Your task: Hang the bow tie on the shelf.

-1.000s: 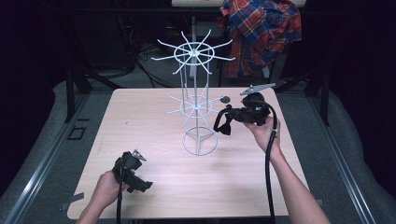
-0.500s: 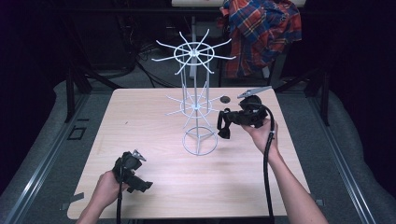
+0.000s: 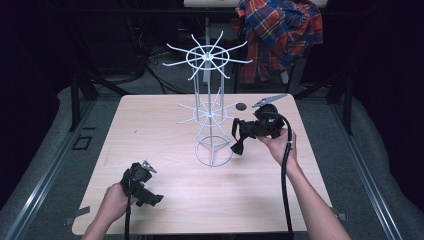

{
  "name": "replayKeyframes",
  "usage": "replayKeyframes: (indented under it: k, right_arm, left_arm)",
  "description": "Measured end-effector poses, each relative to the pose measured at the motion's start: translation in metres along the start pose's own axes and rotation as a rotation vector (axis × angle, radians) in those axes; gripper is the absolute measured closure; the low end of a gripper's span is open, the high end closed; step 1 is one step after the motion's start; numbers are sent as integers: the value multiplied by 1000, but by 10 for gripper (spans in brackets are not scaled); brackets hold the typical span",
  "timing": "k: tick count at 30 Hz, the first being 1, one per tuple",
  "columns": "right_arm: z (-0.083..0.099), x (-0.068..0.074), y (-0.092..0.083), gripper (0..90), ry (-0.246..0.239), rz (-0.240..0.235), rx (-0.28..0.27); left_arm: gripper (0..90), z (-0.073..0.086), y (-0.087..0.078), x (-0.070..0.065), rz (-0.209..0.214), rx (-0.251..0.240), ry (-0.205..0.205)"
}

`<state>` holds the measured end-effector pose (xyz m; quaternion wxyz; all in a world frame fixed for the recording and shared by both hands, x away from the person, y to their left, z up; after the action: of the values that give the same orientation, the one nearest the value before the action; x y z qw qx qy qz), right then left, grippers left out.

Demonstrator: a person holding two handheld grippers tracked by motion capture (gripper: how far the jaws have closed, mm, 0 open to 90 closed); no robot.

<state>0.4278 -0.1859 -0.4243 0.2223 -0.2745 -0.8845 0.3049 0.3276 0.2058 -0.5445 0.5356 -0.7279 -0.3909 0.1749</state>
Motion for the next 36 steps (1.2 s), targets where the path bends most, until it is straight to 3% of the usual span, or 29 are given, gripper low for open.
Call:
replayKeyframes:
  k: [11, 18, 19, 23, 28, 36]
  right_arm:
    - [7, 0, -8, 592, -10, -12, 25]
    - [10, 5, -16, 450, -25, -4, 18]
    - [11, 8, -20, 381, -27, -1, 16]
    - [14, 13, -28, 295, -27, -8, 17]
    - [22, 18, -34, 190, -18, -30, 63]
    - [39, 26, -39, 123, -17, -67, 132]
  left_arm:
    - [0, 0, 0, 0, -1, 0, 0]
    - [0, 0, 0, 0, -3, 0, 0]
    - [0, 0, 0, 0, -1, -2, 0]
    - [0, 0, 0, 0, -2, -2, -1]
    - [0, -1, -1, -1, -3, -1, 0]
    - [0, -1, -1, -1, -4, -2, 0]
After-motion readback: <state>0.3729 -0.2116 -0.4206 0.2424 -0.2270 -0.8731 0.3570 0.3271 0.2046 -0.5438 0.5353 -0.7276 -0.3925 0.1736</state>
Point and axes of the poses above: each handheld gripper's, and its own axes: y roughly forward along the jaws, z roughly out of its underside, x roughly to its left, the point moved 1 cm from there along y, roughly forward along the jaws, and after that the axes turned 13 degrees about -z, right-handed, at the moved point
